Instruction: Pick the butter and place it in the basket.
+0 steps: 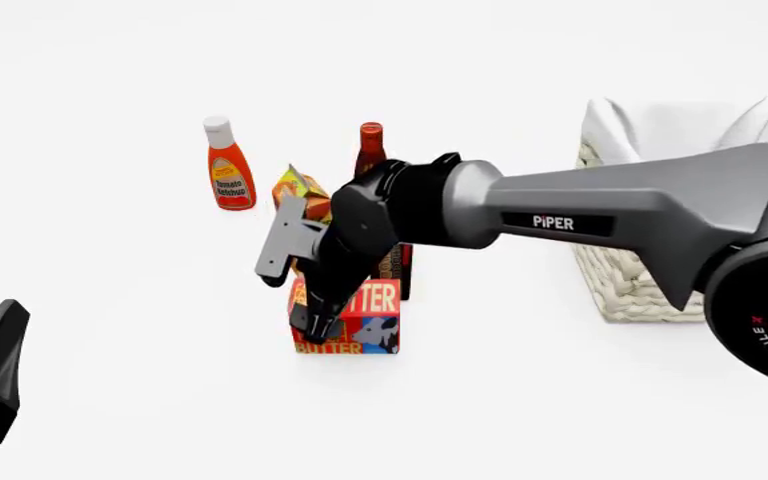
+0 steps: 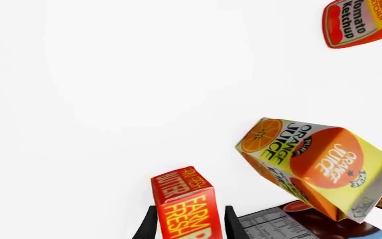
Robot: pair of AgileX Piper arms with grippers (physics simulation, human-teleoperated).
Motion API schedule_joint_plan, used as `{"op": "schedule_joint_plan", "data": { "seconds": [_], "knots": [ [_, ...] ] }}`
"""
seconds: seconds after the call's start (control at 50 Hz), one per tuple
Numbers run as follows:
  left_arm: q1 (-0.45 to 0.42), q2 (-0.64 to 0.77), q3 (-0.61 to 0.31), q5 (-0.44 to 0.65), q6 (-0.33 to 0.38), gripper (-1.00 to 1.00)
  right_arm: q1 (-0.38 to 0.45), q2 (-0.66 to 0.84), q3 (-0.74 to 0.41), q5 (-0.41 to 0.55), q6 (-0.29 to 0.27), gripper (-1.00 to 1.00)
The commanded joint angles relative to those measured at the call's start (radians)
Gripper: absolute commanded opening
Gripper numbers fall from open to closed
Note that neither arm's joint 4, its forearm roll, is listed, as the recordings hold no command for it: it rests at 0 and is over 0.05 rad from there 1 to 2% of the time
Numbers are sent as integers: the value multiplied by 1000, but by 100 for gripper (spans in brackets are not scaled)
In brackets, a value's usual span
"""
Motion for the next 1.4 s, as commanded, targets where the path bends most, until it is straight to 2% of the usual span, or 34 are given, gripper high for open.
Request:
{"op": "schedule_joint_plan", "data": {
  "seconds": [0.02,0.4,0.42,0.92,1.4],
  "knots": [
    [0,0,0,0,0,100,-4,18,-7,4,4,100],
    [0,0,0,0,0,100,1,46,-20,12,17,100],
    [0,0,0,0,0,100,2,46,-19,12,17,-100],
    [0,0,0,0,0,100,40,15,-8,17,34,-100],
    [0,0,0,0,0,100,48,-60,21,0,17,-100]
  ]
}}
